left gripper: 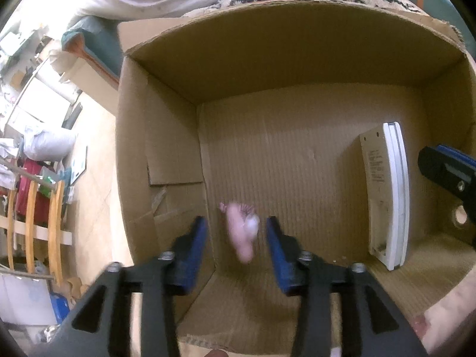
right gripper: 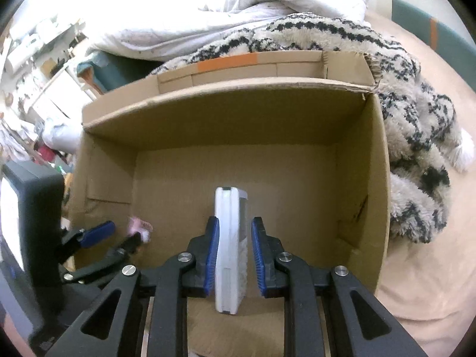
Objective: Organize rigid objects
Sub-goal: 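Lower the phone and keychain into the box and open both grippers, then move the right gripper to the pink comb and grasp it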
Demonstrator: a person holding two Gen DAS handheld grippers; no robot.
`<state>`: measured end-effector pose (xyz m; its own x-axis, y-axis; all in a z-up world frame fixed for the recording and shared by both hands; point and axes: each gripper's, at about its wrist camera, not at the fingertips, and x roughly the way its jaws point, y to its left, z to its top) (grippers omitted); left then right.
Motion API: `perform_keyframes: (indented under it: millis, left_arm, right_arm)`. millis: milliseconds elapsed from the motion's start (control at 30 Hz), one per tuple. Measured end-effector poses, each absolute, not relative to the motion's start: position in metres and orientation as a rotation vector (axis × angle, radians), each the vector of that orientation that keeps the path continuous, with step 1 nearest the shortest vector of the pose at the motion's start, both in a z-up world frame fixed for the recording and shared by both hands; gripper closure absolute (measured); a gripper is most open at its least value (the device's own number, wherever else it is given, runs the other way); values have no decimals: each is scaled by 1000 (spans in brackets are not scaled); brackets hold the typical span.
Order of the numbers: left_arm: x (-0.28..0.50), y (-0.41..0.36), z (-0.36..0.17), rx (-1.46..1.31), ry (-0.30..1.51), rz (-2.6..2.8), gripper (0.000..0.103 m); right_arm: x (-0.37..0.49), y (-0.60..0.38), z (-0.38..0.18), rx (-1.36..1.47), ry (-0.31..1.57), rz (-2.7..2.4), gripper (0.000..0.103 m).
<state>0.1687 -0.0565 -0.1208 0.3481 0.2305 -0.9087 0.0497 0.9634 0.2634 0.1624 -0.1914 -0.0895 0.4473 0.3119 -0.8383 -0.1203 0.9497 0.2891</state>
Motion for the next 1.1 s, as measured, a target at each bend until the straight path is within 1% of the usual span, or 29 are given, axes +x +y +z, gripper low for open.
perform_keyframes:
  millis: [33, 100, 167, 233, 267, 333, 400, 467, 867, 1100]
  left_arm:
    - [168, -56, -119, 256, 1209, 118, 47]
    - [164, -54, -116, 230, 1208, 109, 44]
    - [162, -51, -111, 202, 1209, 101, 41]
    - [159, -48, -105, 172, 1203, 84, 34]
    - [157, -48, -102, 166, 1199, 80, 32]
    - [154, -48, -93, 162, 1181, 79, 23]
    - [151, -52, -85, 158, 1167, 77, 22]
    - [147, -50, -77, 143, 1151, 71, 22]
    - [108, -24, -37, 43, 1069, 78, 20]
    - [78, 4, -27, -26, 1033, 81, 20]
  right_arm:
    - [162, -192, -87, 199, 1065, 271, 70]
    - [159, -194, -79, 216, 1034, 284, 34]
    - [156, -195, -74, 239, 1011, 300, 33]
    - [154, -197, -70, 249, 999, 303, 33]
    - [152, -197, -68, 252, 992, 300, 32]
    - [149, -200, -65, 255, 984, 285, 25]
    - [144, -204, -61, 265, 970, 274, 13]
    - [140, -209, -57, 278, 958, 267, 6]
    - [102, -232, -36, 346, 928, 279, 5]
    - [69, -237, -34, 355, 938, 282, 5]
